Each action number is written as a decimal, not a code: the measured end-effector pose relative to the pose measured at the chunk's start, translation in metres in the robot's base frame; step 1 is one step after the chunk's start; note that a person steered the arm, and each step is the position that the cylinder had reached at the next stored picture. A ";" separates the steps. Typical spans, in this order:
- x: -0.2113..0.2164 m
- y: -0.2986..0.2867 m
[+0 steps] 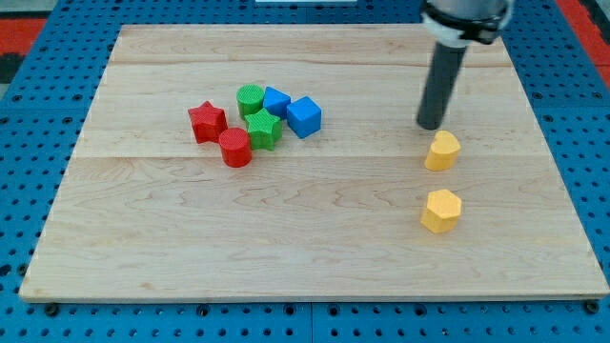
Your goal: Slightly push the yellow heart towards bottom of the board
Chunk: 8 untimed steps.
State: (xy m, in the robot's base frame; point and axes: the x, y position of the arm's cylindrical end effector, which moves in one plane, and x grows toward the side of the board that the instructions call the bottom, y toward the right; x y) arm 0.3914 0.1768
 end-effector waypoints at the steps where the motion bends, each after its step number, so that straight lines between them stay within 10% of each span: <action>1: 0.000 0.033; 8: 0.025 -0.036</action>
State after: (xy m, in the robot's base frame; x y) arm 0.4166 0.1409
